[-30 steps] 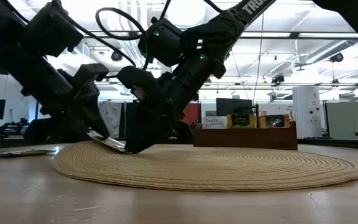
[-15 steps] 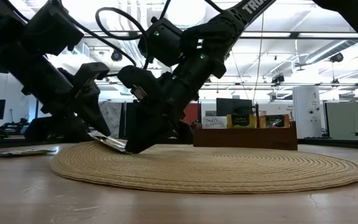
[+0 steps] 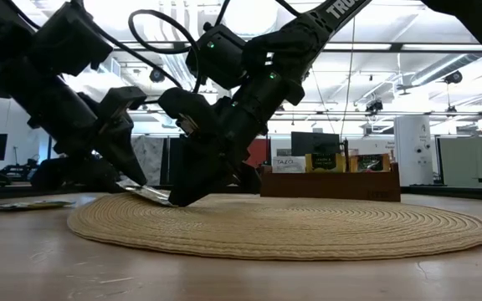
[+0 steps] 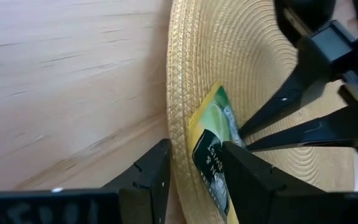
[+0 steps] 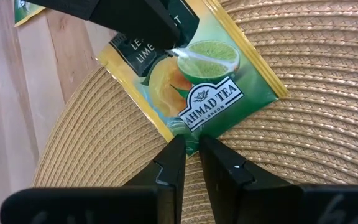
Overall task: Pick & Place Tea
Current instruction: Put the lemon tea bag into the middle section of the wooden organizer
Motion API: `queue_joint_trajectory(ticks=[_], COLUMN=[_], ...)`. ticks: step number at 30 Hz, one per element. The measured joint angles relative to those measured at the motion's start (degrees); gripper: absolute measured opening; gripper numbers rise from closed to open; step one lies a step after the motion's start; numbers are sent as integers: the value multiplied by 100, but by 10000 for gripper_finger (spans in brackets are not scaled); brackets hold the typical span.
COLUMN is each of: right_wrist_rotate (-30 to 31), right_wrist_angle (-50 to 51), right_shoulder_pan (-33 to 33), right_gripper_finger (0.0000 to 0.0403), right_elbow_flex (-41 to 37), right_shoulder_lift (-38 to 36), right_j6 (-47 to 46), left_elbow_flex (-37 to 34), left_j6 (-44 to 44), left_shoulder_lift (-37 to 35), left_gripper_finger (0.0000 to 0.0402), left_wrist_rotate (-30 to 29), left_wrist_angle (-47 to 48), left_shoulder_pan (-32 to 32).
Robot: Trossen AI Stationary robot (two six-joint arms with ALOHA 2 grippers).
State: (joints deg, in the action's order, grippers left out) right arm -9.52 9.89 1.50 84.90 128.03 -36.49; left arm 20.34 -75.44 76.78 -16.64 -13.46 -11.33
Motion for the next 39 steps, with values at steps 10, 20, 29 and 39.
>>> queue_joint_trajectory(ticks=[10,20,29,39], right_wrist_rotate=[-15,-15,-9,33], right_wrist_angle=[17,20,20,15], right_shoulder_pan=[0,0,0,0], right_gripper_finger=[54,54,54,54], right_elbow_flex=[-2,-4,-4,-4], right_shoulder_lift=[0,0,0,0], right_j6=[-85,-105,-103,-236], left_elbow_flex=[59,454,487,487], left_j6=[-4,485,423,270], left_shoulder_lift=[-47,-225,-219,-215], left_gripper_finger=[138,137,116,110], left_wrist_rotate=[-61,-210,107,702], left_wrist_angle=[317,658,676,659], left_shoulder_pan=[-1,0,-9,-46])
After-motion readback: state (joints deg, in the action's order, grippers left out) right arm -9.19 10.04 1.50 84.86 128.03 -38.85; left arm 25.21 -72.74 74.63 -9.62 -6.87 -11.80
